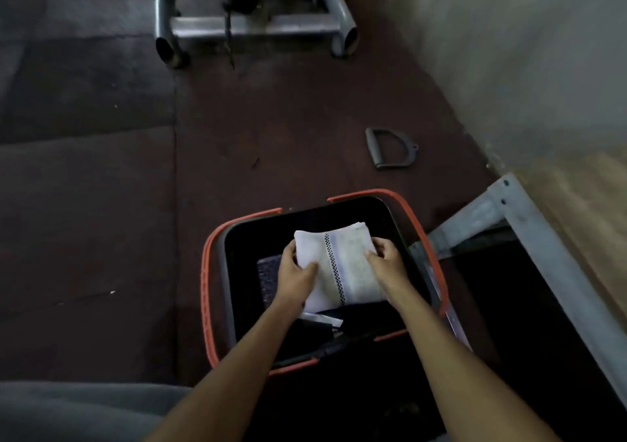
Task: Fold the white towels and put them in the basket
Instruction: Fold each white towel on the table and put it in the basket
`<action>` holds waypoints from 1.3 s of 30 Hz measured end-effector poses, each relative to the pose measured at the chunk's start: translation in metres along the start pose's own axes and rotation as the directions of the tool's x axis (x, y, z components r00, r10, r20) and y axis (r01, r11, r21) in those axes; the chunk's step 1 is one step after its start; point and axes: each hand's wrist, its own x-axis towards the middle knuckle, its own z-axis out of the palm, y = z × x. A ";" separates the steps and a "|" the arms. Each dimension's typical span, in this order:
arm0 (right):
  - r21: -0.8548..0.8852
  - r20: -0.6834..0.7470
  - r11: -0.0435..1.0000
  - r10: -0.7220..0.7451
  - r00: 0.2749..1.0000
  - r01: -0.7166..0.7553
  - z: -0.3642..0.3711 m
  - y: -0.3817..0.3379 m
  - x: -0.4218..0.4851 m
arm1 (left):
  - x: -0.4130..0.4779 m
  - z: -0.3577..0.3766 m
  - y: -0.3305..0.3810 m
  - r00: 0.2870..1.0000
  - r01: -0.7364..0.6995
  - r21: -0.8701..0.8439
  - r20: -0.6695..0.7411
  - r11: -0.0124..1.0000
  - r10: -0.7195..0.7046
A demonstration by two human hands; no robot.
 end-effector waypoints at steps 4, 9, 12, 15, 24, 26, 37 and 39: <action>-0.017 0.036 0.997 0.072 0.997 -0.072 0.016 0.033 0.046 | 0.044 0.019 -0.043 0.996 0.083 0.020 -0.018 0.996 -0.083; -0.116 0.109 0.991 0.073 0.991 -0.061 0.031 0.057 0.080 | 0.067 0.032 -0.084 0.990 0.112 0.045 -0.086 0.993 -0.108; -0.229 0.093 0.972 0.069 0.993 -0.046 0.038 0.063 0.092 | 0.071 0.032 -0.098 0.996 0.058 0.055 -0.068 0.997 -0.054; -0.362 0.061 0.931 0.069 0.996 -0.042 0.043 0.066 0.089 | 0.074 0.028 -0.101 1.000 0.020 0.120 -0.018 0.993 -0.018; -0.845 0.287 0.335 -0.374 0.882 0.417 0.052 0.062 0.063 | 0.053 0.012 -0.096 0.896 -0.441 0.699 0.302 0.562 0.326; -0.859 0.444 0.167 -0.225 0.867 0.484 0.048 0.071 0.072 | 0.058 0.013 -0.102 0.908 -0.418 0.830 0.376 0.369 0.183; -0.899 0.436 0.039 0.020 0.900 0.435 0.043 0.091 0.084 | 0.080 0.021 -0.104 0.911 -0.413 0.909 0.413 0.053 0.024; -0.900 0.433 0.069 0.042 0.901 0.429 0.042 0.083 0.082 | 0.077 0.021 -0.095 0.910 -0.414 0.907 0.416 0.079 -0.003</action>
